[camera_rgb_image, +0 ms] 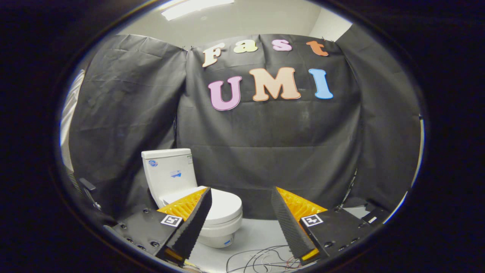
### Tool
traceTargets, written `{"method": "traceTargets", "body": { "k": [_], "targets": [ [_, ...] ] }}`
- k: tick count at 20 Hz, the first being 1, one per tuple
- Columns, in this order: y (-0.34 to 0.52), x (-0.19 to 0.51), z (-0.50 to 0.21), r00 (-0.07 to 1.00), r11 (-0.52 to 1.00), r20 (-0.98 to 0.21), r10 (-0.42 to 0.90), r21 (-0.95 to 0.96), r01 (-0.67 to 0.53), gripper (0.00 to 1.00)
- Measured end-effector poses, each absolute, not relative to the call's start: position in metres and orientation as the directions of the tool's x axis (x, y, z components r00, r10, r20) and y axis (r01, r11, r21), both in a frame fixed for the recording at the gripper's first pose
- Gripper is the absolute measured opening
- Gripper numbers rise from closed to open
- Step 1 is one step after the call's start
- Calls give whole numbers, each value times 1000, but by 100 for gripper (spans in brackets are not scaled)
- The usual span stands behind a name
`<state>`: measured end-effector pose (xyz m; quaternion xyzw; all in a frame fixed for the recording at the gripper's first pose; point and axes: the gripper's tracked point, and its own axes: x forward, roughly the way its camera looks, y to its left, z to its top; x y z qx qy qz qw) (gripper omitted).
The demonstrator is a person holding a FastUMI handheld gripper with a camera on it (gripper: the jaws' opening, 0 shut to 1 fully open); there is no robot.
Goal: Open the toilet lid.
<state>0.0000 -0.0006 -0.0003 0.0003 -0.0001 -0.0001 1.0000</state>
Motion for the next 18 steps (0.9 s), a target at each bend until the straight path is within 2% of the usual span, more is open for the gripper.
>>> {"method": "traceTargets", "body": {
  "k": [18],
  "targets": [
    [-2,0,1,1000,1000,4,-4,2,4,98]
  ]
}}
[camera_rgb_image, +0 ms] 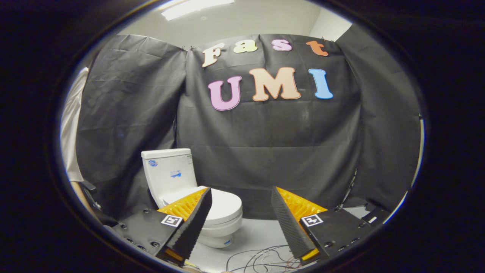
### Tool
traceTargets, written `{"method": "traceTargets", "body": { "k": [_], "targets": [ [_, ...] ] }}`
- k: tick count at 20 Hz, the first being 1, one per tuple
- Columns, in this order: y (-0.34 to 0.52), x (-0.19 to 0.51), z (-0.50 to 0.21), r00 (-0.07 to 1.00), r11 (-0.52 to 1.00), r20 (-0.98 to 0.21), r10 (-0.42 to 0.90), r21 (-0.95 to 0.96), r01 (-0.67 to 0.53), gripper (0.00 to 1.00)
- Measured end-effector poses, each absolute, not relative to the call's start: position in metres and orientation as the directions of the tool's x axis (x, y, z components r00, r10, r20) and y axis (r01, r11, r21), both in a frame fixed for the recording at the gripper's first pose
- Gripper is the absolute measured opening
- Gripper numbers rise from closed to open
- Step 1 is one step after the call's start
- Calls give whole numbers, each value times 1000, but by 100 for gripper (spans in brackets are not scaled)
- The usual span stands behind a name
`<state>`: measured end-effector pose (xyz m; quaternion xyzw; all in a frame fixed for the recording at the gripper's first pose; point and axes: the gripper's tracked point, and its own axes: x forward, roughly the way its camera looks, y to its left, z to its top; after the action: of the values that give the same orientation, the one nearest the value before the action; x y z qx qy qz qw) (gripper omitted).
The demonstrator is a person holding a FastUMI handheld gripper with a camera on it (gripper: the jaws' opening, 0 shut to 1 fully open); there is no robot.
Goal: Open the toilet lid.
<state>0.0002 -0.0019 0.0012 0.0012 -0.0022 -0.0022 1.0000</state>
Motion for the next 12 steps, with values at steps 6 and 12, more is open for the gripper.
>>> {"method": "traceTargets", "body": {
  "k": [6,12],
  "targets": [
    [1,4,-4,1000,1000,-7,-3,-2,3,97],
    [5,54,5,1000,1000,-6,14,-5,-14,97]
  ]
}}
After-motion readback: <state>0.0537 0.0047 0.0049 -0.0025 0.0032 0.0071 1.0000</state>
